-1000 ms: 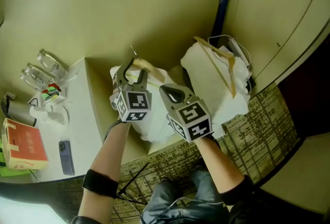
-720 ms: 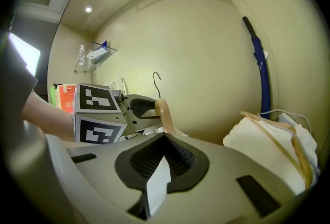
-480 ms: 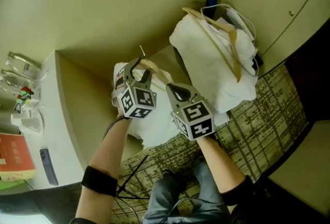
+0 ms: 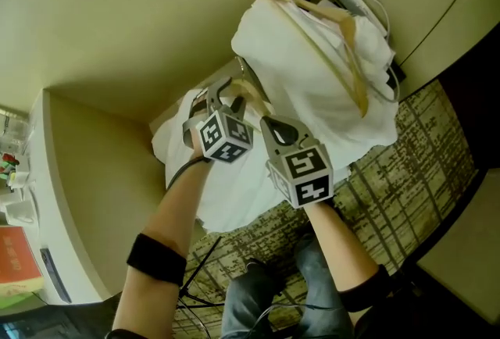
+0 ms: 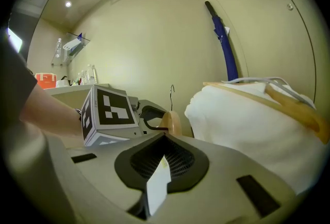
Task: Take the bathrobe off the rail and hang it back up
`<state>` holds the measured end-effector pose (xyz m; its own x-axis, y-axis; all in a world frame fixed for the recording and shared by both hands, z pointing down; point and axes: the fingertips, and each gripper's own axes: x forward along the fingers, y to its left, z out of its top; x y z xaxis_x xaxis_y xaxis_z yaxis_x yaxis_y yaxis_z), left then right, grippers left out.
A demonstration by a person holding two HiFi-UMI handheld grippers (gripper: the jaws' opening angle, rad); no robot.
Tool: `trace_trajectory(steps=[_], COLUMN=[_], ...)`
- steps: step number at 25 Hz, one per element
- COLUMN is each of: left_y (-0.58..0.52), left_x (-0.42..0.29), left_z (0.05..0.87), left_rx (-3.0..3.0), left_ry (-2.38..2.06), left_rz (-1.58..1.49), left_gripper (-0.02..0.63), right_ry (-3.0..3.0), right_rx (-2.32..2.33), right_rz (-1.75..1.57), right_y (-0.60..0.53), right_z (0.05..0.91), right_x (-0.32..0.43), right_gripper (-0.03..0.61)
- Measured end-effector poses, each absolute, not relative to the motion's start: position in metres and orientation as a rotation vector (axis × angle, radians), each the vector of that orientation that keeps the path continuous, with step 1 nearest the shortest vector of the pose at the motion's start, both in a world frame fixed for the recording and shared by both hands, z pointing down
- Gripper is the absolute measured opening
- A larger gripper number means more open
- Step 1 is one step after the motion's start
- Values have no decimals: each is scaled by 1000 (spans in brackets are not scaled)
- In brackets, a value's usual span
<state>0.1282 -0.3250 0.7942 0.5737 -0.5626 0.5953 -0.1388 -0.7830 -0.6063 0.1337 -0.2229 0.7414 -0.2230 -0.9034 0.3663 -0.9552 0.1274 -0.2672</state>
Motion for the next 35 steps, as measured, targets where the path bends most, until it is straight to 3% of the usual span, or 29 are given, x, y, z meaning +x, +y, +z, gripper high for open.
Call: trace_trajectory(steps=[7, 16, 23, 35], left_y=[-327, -328, -323, -317], left_x=[158, 166, 159, 145], left_z=[868, 907, 918, 948], left_rx=[-2301, -2314, -2296, -2231], left_ry=[460, 390, 343, 289], left_rz=[-1197, -1252, -1323, -1442], left_gripper=[198, 206, 295, 304], right_ry=[-2234, -2209, -2217, -2194], right_rx=[1911, 1920, 1907, 1927], right_rz=[732, 757, 762, 770], right_y=[-222, -221, -222, -214], right_z=[800, 828, 819, 828], right_x=[163, 181, 177, 180], right_gripper=[25, 25, 25, 25])
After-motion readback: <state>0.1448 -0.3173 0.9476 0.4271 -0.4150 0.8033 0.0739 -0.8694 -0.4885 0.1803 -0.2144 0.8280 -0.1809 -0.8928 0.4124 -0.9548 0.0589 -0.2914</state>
